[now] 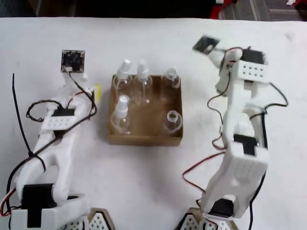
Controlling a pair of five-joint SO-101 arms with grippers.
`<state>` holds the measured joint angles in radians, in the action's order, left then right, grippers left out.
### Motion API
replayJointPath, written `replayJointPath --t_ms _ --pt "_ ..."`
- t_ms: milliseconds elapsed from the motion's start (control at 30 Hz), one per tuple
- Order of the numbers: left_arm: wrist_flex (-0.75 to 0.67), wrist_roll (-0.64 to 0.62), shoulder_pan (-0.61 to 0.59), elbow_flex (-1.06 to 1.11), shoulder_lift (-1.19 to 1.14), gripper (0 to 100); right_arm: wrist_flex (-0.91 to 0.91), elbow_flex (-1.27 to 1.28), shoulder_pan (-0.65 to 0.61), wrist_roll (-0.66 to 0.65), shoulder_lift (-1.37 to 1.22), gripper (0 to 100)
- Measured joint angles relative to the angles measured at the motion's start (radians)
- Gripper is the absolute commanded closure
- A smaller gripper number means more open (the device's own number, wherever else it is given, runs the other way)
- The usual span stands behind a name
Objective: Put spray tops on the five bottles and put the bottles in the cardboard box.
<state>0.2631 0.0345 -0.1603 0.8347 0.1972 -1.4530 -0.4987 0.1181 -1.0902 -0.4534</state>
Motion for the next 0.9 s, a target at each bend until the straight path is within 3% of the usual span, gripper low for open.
replayJointPath --t_ms 467,667,900 --pt "0.0 0.0 0.0 0.0 0.0 80 -0.094 0.017 -0.035 0.446 0.482 98.2" --pt "0.0 0.0 0.0 0.0 0.0 80 -0.043 0.161 -0.143 0.66 0.568 98.2" --pt "0.0 0.0 0.0 0.0 0.0 80 0.14 0.39 -0.287 0.701 0.726 98.2"
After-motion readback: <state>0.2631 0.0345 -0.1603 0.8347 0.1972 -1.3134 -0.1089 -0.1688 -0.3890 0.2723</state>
